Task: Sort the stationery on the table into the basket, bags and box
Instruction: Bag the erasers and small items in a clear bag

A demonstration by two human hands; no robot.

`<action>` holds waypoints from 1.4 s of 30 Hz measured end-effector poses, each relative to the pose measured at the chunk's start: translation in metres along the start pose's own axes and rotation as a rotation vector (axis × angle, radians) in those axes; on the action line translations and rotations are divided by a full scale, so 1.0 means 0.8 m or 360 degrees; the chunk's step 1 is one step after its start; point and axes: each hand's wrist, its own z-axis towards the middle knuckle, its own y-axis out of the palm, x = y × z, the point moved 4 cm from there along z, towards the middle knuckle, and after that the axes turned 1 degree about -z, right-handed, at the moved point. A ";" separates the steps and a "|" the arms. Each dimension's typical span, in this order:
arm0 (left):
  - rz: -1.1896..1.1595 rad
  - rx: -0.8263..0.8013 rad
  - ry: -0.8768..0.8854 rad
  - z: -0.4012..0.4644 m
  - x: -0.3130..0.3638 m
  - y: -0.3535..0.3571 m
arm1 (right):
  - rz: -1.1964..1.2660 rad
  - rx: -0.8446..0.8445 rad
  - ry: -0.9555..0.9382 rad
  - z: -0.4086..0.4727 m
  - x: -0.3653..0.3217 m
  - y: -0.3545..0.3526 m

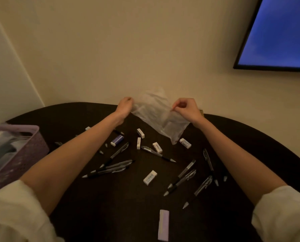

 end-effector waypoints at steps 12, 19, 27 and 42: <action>0.0249 -0.0644 0.0102 -0.118 0.055 -0.028 | 0.0361 -0.0063 0.0000 -0.055 -0.078 -0.015; 0.0806 0.0531 0.0579 -0.151 0.097 -0.074 | -0.0373 -0.0230 0.0410 -0.074 -0.018 0.007; 0.1396 0.0734 0.0769 -0.193 0.092 -0.088 | -0.1171 -0.0567 0.0576 -0.104 0.054 0.041; 0.1231 0.0139 0.0324 -0.205 -0.008 -0.067 | -0.0728 -0.0635 0.0174 -0.107 -0.012 0.110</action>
